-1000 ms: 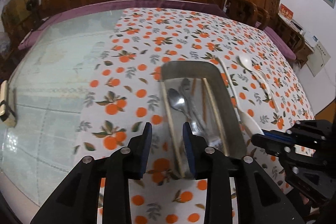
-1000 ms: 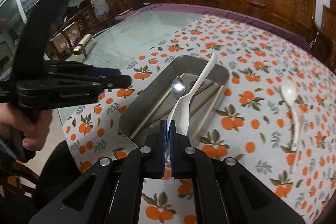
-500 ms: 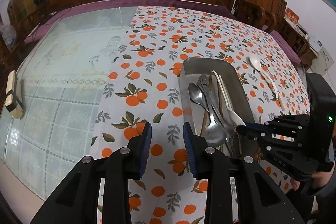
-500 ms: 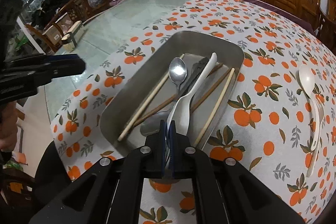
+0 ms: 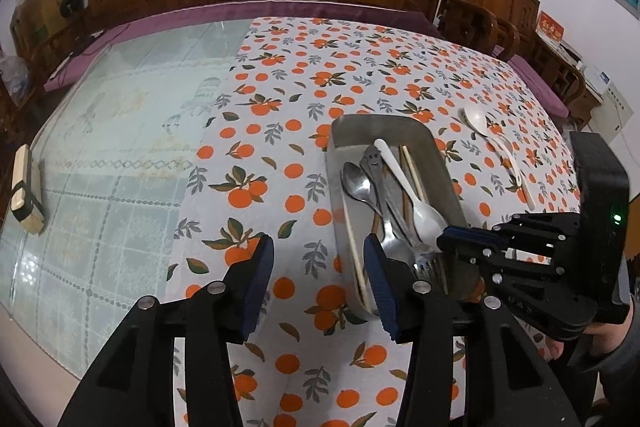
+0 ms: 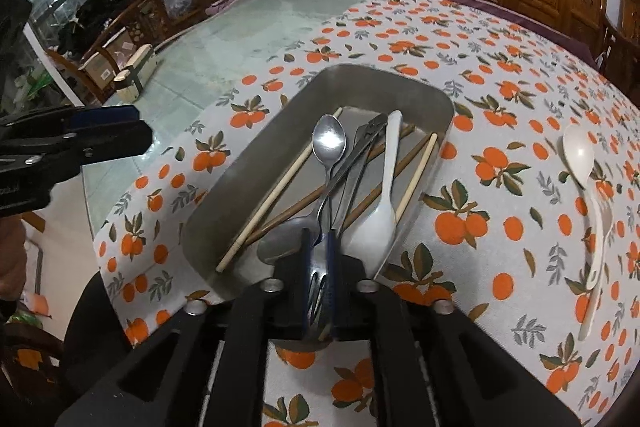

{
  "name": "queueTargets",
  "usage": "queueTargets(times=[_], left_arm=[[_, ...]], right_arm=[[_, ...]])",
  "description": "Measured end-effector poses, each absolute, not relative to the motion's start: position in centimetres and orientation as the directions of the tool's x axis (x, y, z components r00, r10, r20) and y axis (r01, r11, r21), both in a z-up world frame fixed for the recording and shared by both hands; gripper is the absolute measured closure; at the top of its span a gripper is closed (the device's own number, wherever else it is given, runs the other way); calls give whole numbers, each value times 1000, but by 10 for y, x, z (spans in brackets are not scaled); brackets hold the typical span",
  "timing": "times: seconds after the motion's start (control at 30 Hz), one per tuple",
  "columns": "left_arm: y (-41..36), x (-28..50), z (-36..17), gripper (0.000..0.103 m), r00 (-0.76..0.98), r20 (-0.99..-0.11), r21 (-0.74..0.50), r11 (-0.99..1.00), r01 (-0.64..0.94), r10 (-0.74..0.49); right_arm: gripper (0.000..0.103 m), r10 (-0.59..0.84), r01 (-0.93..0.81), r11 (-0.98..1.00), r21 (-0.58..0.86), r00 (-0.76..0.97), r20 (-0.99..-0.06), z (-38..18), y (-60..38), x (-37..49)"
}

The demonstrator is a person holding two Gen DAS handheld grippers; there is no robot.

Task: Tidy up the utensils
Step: 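Open the left tool over the tray while the right tool lowers the white spoon in, then move the right tool to a white plastic fork and grasp it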

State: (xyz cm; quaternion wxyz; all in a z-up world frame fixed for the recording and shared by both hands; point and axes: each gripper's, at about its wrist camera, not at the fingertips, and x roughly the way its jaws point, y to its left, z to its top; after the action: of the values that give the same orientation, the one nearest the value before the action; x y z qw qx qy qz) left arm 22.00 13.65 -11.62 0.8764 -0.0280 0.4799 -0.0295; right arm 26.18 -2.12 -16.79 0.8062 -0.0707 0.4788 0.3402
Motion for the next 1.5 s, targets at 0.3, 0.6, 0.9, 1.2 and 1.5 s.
queueTargets(times=[0.3,0.6,0.9,1.2,1.5], left_arm=[[115,221,-111,31,551,-830,-68,997,46,-82],[86,225,-113,10,553,-825,-96,993,72,-120],[51,231,-118,10,578,-805,-104,990,91,-137],[14,246,-126,10,563,-808,-115,983,139,-175],[-16,267,-132,10,557,-812,-106,982,157,-177]], right_arm=[[79,502,-589,779,213,383,-776,-131,-64,236],[44,447,-494,851,180,498,-743,-109,-124,226],[44,318,-380,917,119,519,-794,-137,-196,232],[64,267,-293,947,133,488,-831,-173,-240,276],[80,256,-315,941,122,429,-867,-206,-232,315]])
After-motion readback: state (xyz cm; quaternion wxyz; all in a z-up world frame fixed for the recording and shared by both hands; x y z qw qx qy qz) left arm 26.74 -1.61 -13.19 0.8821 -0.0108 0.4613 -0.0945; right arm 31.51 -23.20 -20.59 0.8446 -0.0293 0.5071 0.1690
